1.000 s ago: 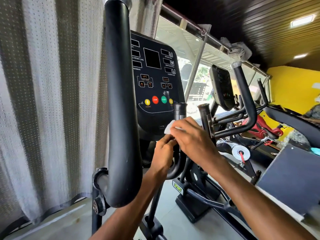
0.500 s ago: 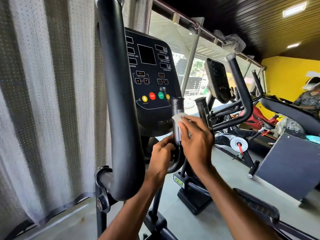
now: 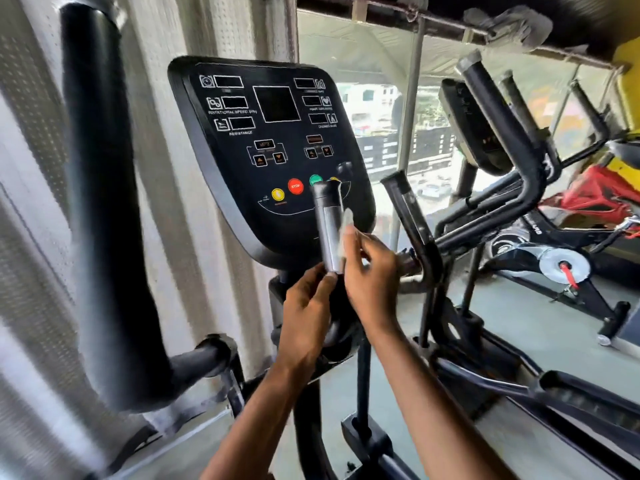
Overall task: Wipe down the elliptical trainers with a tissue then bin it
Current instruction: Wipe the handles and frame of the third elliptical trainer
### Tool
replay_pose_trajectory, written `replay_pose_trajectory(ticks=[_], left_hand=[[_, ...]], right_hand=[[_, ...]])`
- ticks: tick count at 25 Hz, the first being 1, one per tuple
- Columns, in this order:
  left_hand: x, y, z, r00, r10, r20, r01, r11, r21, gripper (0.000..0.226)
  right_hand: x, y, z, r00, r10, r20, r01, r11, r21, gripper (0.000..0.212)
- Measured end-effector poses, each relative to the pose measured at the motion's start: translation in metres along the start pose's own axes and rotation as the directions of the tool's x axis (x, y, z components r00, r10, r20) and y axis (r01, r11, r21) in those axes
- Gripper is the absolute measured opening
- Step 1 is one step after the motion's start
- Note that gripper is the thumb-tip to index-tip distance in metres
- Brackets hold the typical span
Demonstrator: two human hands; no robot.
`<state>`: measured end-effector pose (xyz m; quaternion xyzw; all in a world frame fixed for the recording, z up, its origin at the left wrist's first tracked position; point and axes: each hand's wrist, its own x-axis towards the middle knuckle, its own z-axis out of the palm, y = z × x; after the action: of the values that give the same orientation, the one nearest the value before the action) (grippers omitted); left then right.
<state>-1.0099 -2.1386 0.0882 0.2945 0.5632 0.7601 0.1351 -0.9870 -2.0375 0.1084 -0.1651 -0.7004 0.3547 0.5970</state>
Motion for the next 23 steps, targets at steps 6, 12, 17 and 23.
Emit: replay_pose_trajectory(ticks=[6,12,17,23], left_hand=[[-0.01,0.005,0.01,0.996,-0.004,-0.092,0.021,0.983,0.181,0.023],[-0.001,0.024,0.011,0.984,0.054,-0.173,0.04,0.867,0.497,0.044],[0.032,0.065,0.018,0.948,0.252,-0.193,-0.102,0.819,0.564,0.018],[0.082,0.1,0.028,0.942,0.32,-0.098,-0.117,0.589,0.8,0.021]], right_hand=[[0.011,0.017,-0.006,0.987,-0.02,0.159,-0.044,0.922,0.385,0.012],[0.046,0.022,0.012,0.875,0.164,0.455,-0.408,0.756,0.512,0.018],[0.003,0.046,-0.004,0.863,0.15,0.483,-0.442,0.687,0.577,0.026],[0.035,0.031,0.005,0.564,0.194,0.803,-0.826,0.133,0.548,0.03]])
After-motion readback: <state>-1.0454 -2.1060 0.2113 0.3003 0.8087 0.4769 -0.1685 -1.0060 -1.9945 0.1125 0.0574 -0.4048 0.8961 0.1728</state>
